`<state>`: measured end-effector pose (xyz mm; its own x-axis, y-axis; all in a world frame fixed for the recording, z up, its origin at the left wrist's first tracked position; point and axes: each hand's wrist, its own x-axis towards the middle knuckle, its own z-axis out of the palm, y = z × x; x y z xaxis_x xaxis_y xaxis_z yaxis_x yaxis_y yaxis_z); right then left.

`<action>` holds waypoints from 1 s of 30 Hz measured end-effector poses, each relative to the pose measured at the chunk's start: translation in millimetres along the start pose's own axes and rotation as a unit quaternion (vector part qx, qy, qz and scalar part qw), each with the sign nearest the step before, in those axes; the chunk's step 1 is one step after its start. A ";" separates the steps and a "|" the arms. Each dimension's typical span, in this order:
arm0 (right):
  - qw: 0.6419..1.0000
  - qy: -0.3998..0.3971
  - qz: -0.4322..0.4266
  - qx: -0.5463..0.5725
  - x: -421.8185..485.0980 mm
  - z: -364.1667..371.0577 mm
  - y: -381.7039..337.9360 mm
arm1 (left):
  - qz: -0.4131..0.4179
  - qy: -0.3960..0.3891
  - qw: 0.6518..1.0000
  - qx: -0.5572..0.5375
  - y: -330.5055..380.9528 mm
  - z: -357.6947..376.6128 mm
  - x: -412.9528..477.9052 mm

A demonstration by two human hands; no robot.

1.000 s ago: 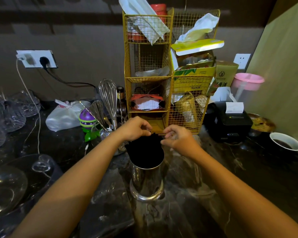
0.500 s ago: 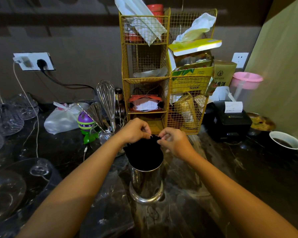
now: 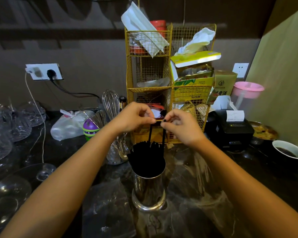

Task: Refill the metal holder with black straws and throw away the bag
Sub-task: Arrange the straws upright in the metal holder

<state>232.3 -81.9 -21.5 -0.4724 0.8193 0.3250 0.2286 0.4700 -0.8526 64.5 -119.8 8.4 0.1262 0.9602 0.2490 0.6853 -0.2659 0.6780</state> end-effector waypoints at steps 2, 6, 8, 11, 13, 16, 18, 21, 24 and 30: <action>0.999 0.004 -0.031 0.007 2.2 -3.7 -16.9 | 0.024 0.015 1.000 -0.006 15.2 -8.4 -0.4; 0.997 -0.004 -0.065 0.040 4.8 -6.0 -39.7 | 0.057 0.040 0.997 -0.045 41.6 -21.9 -2.6; 0.996 -0.003 -0.073 0.053 5.3 -5.3 -46.4 | 0.076 0.064 0.994 -0.055 51.9 -27.5 -4.2; 0.995 0.013 -0.088 0.051 6.8 -5.6 -54.3 | 0.091 0.092 0.990 -0.059 62.2 -32.7 -5.3; 0.994 0.022 -0.099 0.038 7.3 -7.2 -59.6 | 0.096 0.101 0.988 -0.063 67.2 -34.9 -6.7; 0.992 0.032 -0.116 0.028 8.4 -13.0 -68.4 | 0.107 0.121 0.984 -0.074 69.6 -35.7 -10.2; 0.990 0.047 -0.129 0.031 9.6 -20.2 -75.4 | 0.111 0.153 0.977 -0.102 68.0 -36.0 -13.7; 0.980 0.098 -0.155 0.079 12.5 -33.2 -85.3 | 0.100 0.184 0.968 -0.142 65.4 -32.7 -21.8; 0.957 0.164 -0.154 0.185 15.5 -40.9 -88.5 | 0.083 0.121 0.975 -0.167 59.1 -21.2 -30.4; 0.888 0.141 -0.021 0.438 9.0 -30.5 -62.9 | -0.041 0.121 0.947 -0.293 30.7 0.3 -29.8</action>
<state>239.6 -94.0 47.6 -0.2055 0.9142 0.3493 -0.5915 0.1683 -0.7885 82.0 -156.5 21.6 -0.1275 0.9506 0.2831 0.1603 -0.2619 0.9517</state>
